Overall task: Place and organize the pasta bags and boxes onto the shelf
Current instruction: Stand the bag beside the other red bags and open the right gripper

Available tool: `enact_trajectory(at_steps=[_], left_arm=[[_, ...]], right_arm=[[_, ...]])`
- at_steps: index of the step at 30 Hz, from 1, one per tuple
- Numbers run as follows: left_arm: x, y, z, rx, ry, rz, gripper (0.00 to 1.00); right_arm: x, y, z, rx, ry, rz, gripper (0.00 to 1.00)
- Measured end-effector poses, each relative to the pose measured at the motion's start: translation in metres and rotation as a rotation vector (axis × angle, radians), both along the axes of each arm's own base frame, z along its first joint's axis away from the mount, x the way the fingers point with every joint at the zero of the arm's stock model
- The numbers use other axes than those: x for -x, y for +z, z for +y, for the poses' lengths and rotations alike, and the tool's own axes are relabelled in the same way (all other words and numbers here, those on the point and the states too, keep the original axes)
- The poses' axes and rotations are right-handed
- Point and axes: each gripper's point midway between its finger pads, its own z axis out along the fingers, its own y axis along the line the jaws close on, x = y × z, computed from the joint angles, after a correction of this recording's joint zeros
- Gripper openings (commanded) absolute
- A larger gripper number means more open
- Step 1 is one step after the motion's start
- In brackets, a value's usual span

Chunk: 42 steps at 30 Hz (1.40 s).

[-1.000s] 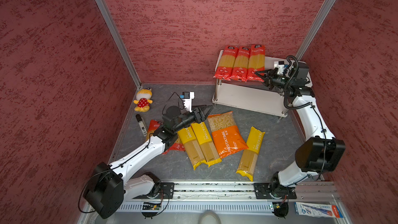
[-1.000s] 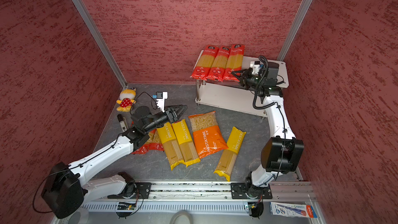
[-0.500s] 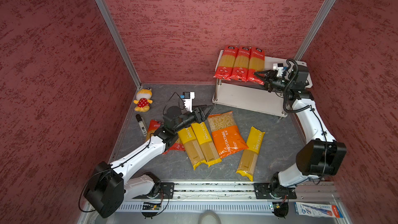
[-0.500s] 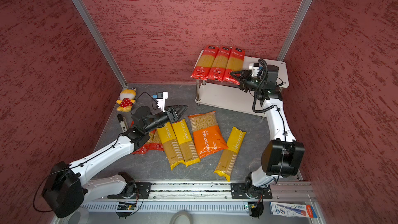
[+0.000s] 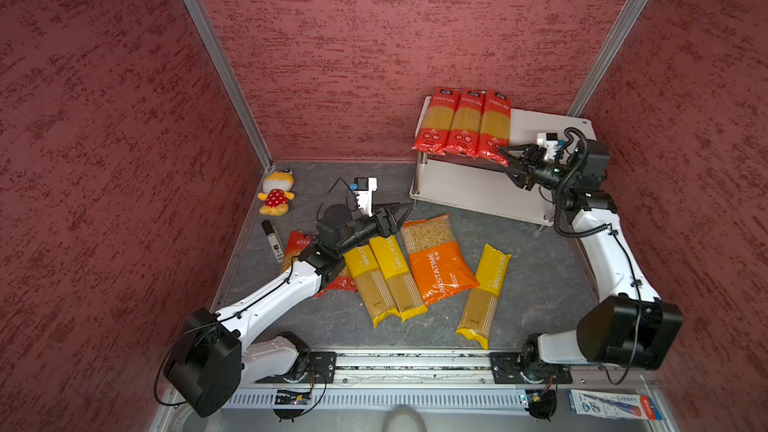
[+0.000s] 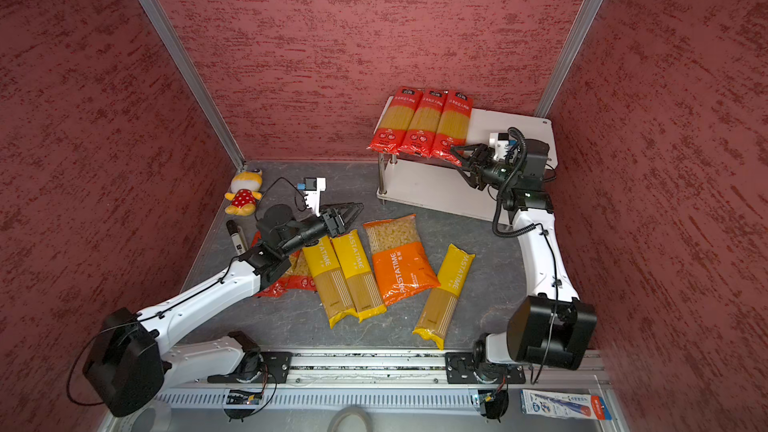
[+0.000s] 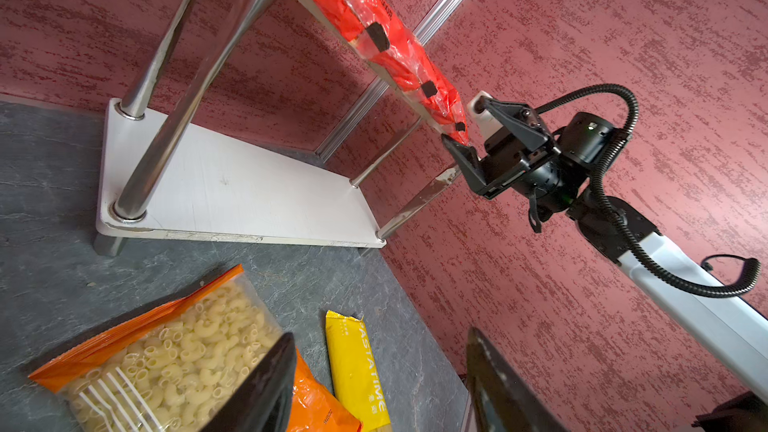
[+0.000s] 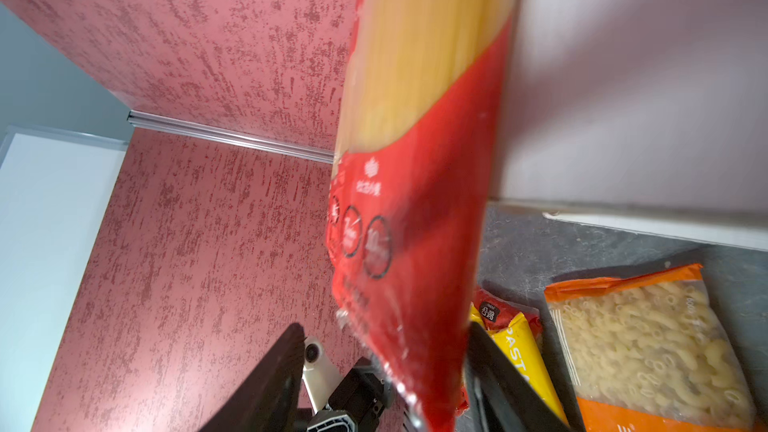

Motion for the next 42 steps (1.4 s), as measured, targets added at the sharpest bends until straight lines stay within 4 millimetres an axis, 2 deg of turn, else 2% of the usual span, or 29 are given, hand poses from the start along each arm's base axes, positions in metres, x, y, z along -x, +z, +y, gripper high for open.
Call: enact_trajectory(at_steps=[4, 11, 13, 15, 18, 23, 25, 32, 39, 42], left_arm=[[0.000, -0.002, -0.001, -0.003, -0.002, 0.004, 0.64], [0.002, -0.003, -0.005, -0.004, -0.011, 0.005, 0.64], [0.004, -0.003, -0.006, -0.006, -0.015, 0.003, 0.64], [0.004, -0.003, -0.008, -0.008, -0.019, 0.003, 0.65], [0.004, -0.006, -0.011, -0.014, -0.026, 0.007, 0.65], [0.006, -0.008, -0.013, -0.025, -0.030, 0.010, 0.65], [0.006, -0.008, -0.012, -0.032, -0.024, 0.006, 0.65], [0.008, -0.003, -0.008, -0.042, -0.011, -0.015, 0.65], [0.008, -0.005, -0.008, -0.049, -0.010, -0.017, 0.65], [0.007, -0.005, -0.008, -0.050, -0.010, -0.017, 0.65]], right_arm=[[0.007, 0.004, 0.001, -0.001, -0.003, -0.016, 0.62], [-0.003, -0.009, 0.000, 0.004, -0.019, 0.016, 0.61], [-0.007, -0.013, 0.001, 0.005, -0.023, 0.028, 0.57], [-0.012, -0.018, 0.003, 0.002, -0.024, 0.040, 0.50], [-0.018, -0.021, 0.004, -0.004, -0.027, 0.048, 0.34], [-0.021, -0.009, 0.004, -0.011, -0.032, 0.025, 0.12], [-0.021, -0.006, 0.004, -0.015, -0.038, 0.029, 0.08], [-0.021, -0.005, 0.000, 0.004, -0.048, 0.043, 0.02], [-0.021, -0.004, 0.000, 0.021, -0.039, 0.055, 0.01], [-0.029, -0.004, -0.001, 0.032, -0.036, 0.057, 0.16]])
